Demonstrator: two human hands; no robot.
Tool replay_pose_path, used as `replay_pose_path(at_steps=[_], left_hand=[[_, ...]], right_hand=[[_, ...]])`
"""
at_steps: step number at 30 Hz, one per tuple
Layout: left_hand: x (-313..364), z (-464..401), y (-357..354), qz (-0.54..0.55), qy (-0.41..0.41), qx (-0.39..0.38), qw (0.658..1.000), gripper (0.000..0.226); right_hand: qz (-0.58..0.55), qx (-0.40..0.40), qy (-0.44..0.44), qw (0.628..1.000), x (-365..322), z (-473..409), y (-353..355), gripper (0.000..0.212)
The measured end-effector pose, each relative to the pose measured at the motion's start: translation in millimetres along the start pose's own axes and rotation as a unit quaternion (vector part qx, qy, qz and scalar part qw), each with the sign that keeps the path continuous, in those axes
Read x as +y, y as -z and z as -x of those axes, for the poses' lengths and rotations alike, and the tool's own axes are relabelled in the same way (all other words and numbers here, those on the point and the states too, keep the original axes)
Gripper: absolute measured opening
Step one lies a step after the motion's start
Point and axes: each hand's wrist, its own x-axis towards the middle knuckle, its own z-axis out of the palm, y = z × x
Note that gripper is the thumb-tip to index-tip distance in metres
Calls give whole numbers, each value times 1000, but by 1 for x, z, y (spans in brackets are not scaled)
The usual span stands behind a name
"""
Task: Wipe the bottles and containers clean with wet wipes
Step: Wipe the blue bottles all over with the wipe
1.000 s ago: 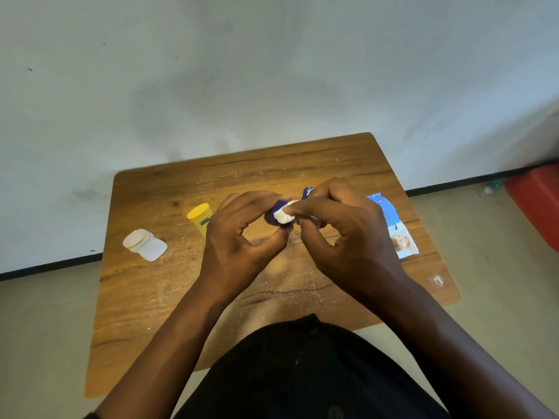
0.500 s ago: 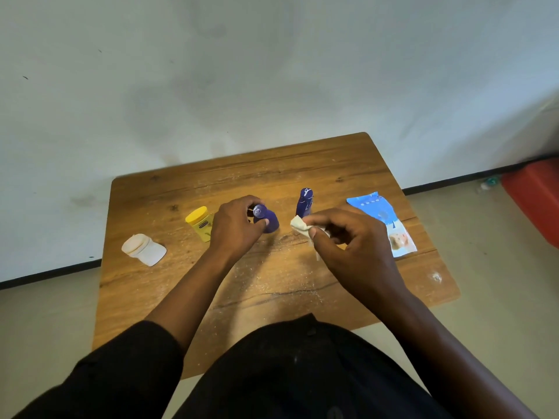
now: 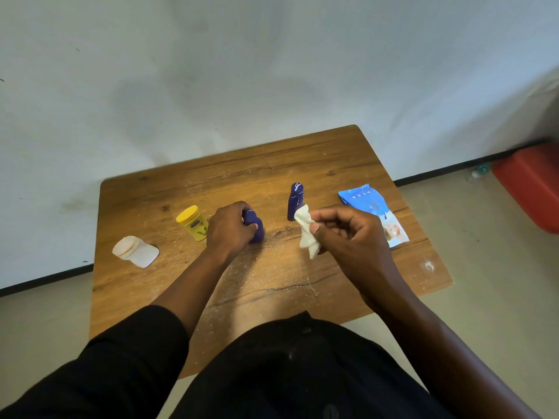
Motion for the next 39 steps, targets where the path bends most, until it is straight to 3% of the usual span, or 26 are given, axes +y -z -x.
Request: replay_pose_path(at_steps=[5, 11, 16, 23, 34, 39], left_hand=[[1, 0, 2, -4, 8, -12, 1000, 45], [12, 6, 11, -33, -9, 5, 999, 72], [49, -2, 17, -73, -75, 44, 994, 64], [93, -39, -12, -72, -85, -37, 993, 66], [114, -71, -50, -137, -73, -36, 987, 15], [111, -66, -45, -64, -67, -30, 995, 32]], right_hand=[[-4, -2, 0, 1000, 1, 1, 0, 27], [-15, 12, -9, 1000, 4, -1, 5, 23], [-55, 32, -48, 997, 9, -1, 15, 17], [-61, 24, -82, 995, 19, 2, 45, 12], [-54, 53, -98, 992, 35, -2, 82, 10], [-25, 55, -93, 994, 35, -10, 91, 12]])
